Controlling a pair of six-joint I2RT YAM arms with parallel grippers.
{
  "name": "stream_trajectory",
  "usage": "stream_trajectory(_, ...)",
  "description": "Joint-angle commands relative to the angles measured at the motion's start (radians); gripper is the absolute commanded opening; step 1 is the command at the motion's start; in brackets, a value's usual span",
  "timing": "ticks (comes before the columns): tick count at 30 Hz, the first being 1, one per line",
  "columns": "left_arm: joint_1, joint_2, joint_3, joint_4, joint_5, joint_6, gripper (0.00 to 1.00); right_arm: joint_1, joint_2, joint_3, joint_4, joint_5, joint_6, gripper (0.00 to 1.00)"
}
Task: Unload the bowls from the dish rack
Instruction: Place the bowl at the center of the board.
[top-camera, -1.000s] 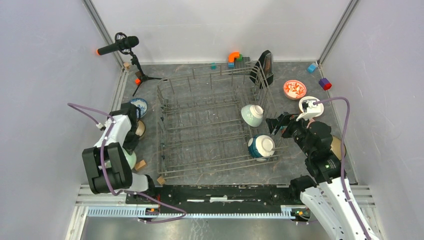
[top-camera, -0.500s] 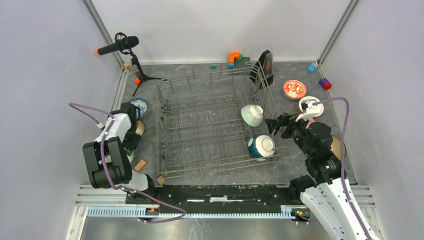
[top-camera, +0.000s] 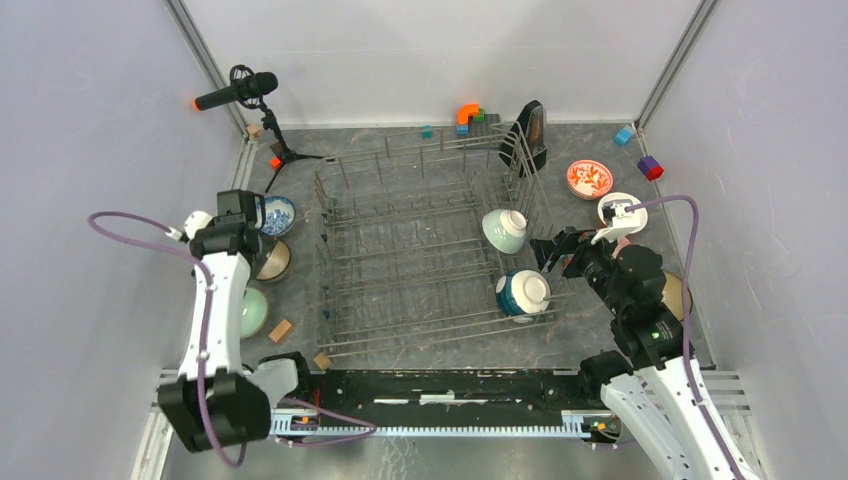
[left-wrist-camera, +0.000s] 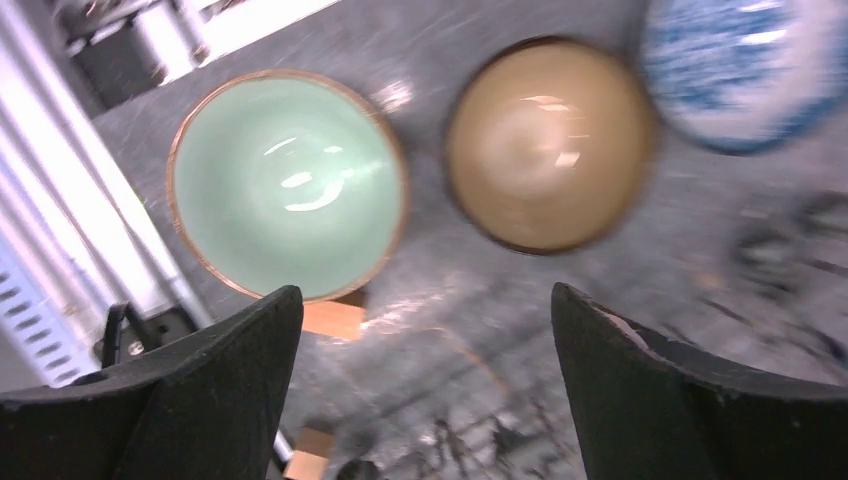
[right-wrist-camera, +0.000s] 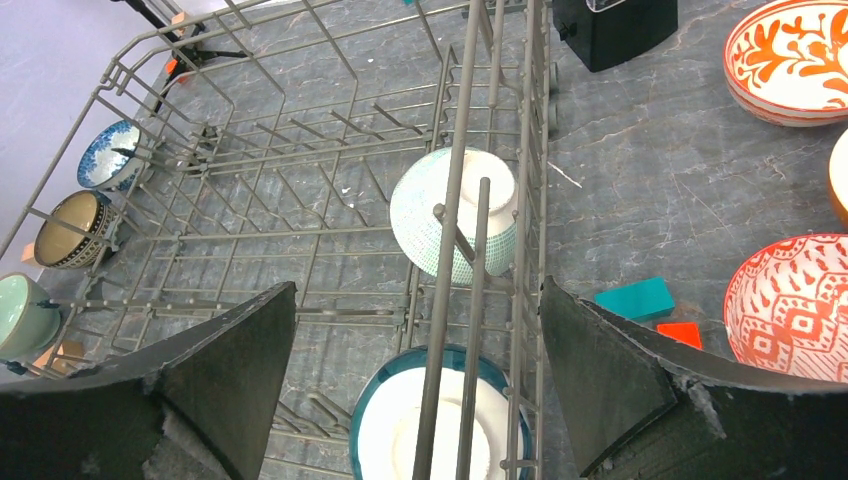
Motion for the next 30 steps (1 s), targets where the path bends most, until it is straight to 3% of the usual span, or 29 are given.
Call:
stream_trajectory(1, -0.146, -0.127, 0.182, -0.041, -0.058, 0.040, 1.00, 0.009, 0.002, 0.000, -0.042, -0.001, -0.022, 0.97)
stream_trajectory(8, -0.564, -0.152, 0.370, -0.057, -0.220, 0.004, 1.00, 0.010, 0.011, 0.024, -0.077, 0.027, -0.050, 0.98)
stream_trajectory(13, -0.806, -0.145, 0.351, 0.172, -0.209, 0.104, 1.00, 0.011, 0.026, 0.053, -0.104, 0.074, -0.065, 0.98)
stream_trajectory(17, -0.991, -0.055, 0.378, 0.315, -0.221, 0.191, 1.00, 0.010, 0.035, 0.066, -0.106, 0.113, -0.073, 0.98)
stream_trajectory(21, -1.050, 0.008, 0.379, 0.468, -0.076, 0.271, 1.00, 0.011, 0.056, 0.095, -0.131, 0.165, -0.088, 0.98)
stream_trajectory(24, -1.051, -0.009, 0.259, 0.704, 0.153, 0.333, 1.00, 0.011, 0.053, 0.079, -0.124, 0.214, -0.092, 0.97)
stream_trajectory(27, -1.052, 0.009, 0.129, 0.938, 0.313, 0.303, 1.00, 0.010, 0.055, 0.048, -0.103, 0.202, -0.094, 0.96)
stream_trajectory(30, -1.050, 0.111, 0.143, 0.962, 0.353, 0.259, 0.99, 0.011, 0.068, 0.034, -0.085, 0.187, -0.083, 0.96)
